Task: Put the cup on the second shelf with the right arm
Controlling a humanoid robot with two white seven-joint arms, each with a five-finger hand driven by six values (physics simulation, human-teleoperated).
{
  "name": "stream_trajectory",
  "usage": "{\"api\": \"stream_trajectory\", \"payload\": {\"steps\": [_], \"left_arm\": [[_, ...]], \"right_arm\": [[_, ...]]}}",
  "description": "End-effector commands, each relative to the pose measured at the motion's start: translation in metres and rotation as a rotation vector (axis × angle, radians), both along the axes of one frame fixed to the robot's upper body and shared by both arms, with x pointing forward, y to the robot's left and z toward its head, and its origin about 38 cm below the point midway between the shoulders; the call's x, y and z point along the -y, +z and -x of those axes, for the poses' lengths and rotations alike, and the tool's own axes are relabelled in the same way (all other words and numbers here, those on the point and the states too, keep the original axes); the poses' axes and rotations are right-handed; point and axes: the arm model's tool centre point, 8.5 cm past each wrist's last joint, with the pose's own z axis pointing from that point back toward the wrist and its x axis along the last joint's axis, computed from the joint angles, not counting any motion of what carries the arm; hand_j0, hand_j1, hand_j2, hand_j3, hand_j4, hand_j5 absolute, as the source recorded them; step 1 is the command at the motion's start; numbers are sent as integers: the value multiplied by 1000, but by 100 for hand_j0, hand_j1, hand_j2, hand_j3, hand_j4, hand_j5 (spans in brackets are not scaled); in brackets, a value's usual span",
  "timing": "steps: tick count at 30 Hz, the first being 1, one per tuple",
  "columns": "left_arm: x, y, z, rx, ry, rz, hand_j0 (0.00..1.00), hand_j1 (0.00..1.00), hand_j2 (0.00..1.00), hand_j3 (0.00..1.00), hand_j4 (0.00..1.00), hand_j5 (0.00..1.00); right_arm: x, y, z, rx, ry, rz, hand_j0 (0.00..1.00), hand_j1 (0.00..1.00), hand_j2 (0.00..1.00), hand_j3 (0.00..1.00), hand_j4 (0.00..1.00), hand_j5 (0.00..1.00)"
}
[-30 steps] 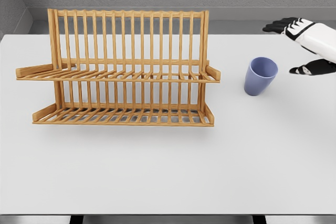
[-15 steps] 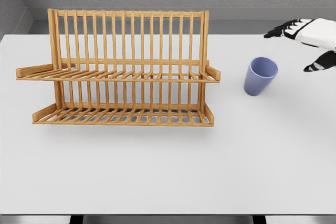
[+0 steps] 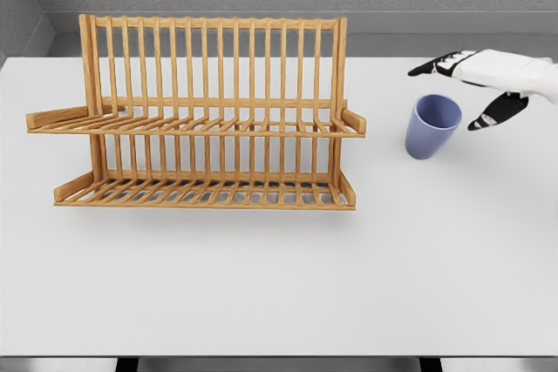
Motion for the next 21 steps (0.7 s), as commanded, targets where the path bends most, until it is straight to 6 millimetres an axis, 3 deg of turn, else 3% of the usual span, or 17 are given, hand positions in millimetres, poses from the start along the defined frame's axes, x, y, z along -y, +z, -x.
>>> {"api": "stream_trajectory", "payload": {"steps": [1,7,15,21], "left_arm": [[0,0,0,0,2,0,100,100,100,100,100,100],[0,0,0,0,0,0,100,100,100,100,100,100],[0,0,0,0,0,0,100,100,100,100,100,100],[0,0,0,0,0,0,100,100,100,100,100,100]], "right_arm": [[4,-6,-1,-18,-15,-1,100,100,100,100,100,100],[4,-26,-7,-65,-32,-9,100,100,100,100,100,100],[-10,-34,-15,-84,-19,-22,100,100,100,100,100,100],[-6,-41,-17,-103,-33,-13,100,100,100,100,100,100]]}}
